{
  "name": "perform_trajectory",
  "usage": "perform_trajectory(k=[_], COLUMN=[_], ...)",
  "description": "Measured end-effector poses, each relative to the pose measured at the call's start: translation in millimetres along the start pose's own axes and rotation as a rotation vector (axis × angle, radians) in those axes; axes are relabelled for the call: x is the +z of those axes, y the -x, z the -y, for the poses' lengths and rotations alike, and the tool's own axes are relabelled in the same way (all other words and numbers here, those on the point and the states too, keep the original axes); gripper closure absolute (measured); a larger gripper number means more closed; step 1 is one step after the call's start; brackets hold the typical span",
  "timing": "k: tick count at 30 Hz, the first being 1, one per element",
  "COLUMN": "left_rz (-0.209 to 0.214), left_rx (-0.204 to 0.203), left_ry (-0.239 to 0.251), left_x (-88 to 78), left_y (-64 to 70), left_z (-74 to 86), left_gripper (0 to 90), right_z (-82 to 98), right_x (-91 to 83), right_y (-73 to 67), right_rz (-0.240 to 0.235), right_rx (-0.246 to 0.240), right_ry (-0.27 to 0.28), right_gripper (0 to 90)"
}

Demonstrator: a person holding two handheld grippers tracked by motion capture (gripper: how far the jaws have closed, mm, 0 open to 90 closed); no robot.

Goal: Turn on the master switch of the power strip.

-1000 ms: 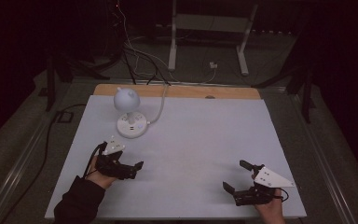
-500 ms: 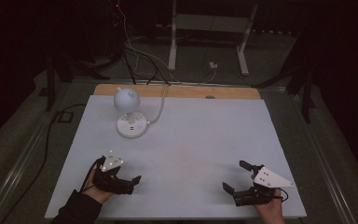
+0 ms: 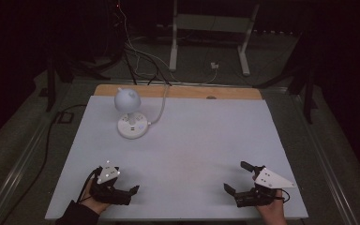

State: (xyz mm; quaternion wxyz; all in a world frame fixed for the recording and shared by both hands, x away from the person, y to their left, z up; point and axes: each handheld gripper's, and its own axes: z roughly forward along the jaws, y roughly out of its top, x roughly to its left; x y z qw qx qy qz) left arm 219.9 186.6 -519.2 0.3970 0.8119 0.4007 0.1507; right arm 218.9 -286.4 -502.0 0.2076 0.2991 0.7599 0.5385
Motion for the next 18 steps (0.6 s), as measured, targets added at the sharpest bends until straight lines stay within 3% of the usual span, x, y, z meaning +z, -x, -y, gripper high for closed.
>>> perform_trajectory(k=[6,12,18], left_rz=[0.003,-0.047,-0.061], left_rx=[0.001,0.046,0.049], left_ry=[0.012,0.007,0.029], left_x=[-4.4,-6.3,-6.4], left_y=[-0.1,0.2,-1.4], left_z=[9.0,14.8,13.7], left_gripper=[0.2,0.2,0.2], right_z=[0.2,0.6,1.1], right_x=[-0.2,-0.3,0.5], right_y=[0.3,0.6,0.0], right_rz=[0.000,-0.001,-0.003], right_rx=[0.002,0.001,-0.004], right_ry=[0.000,-0.003,-0.010], right_gripper=[0.0,0.0,0.0])
